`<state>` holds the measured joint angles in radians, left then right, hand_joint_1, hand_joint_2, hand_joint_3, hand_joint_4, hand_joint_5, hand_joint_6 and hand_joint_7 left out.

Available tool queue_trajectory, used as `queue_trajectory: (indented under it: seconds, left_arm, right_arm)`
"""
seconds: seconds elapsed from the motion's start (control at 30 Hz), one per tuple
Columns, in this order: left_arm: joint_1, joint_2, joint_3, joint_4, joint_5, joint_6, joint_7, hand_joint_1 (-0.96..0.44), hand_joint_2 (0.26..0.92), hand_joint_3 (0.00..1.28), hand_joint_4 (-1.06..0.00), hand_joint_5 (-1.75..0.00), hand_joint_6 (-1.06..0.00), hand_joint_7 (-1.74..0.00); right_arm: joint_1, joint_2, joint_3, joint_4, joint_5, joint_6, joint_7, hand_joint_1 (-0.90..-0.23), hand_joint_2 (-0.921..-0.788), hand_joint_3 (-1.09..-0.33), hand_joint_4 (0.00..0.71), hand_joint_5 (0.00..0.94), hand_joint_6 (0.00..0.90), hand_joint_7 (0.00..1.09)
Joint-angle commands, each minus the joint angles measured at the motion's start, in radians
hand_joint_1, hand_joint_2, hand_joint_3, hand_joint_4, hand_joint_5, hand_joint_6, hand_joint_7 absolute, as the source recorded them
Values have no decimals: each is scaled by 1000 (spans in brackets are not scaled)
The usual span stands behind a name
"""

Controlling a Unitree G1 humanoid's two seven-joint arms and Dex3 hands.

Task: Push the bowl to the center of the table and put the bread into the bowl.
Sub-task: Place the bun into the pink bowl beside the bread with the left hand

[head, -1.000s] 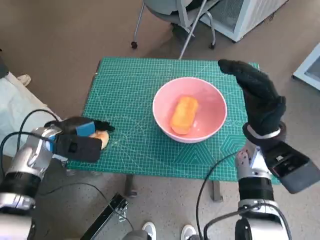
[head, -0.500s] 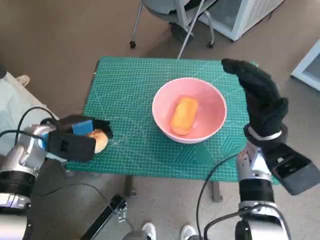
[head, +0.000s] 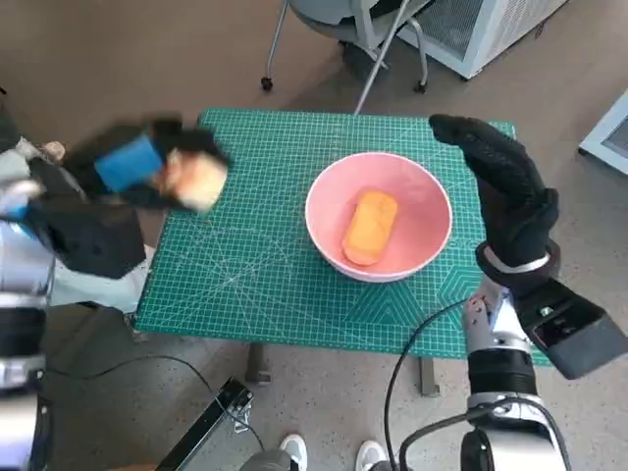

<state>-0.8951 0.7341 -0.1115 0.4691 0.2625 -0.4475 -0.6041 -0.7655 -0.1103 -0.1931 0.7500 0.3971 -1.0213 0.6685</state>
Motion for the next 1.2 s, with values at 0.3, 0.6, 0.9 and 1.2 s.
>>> queue_trajectory:
  seconds: [0.3,0.6,0.9,1.2]
  left_arm:
    - [-240,-199,-169,114,149,-16,50,1,920,58,-663,-1137,-673,-1175]
    - [-339,-347,-281,421,263,-35,153,-69,921,174,-527,-1159,-531,-1314]
    - [-362,-439,-336,529,286,112,68,-204,784,64,-67,-82,-14,-486]
    - [-333,-448,-306,551,238,73,64,-226,782,43,-47,-30,0,-480]
  right_arm:
    - [2,16,9,11,-7,4,-4,-609,-921,-738,334,3,-1,841]
    - [8,19,8,4,-11,7,-11,-606,-921,-741,338,5,9,846]
    - [36,13,8,-35,-18,17,-30,-607,-921,-729,344,7,14,849]
    - [48,-12,4,-64,-41,23,-67,-609,-921,-720,342,5,14,836]
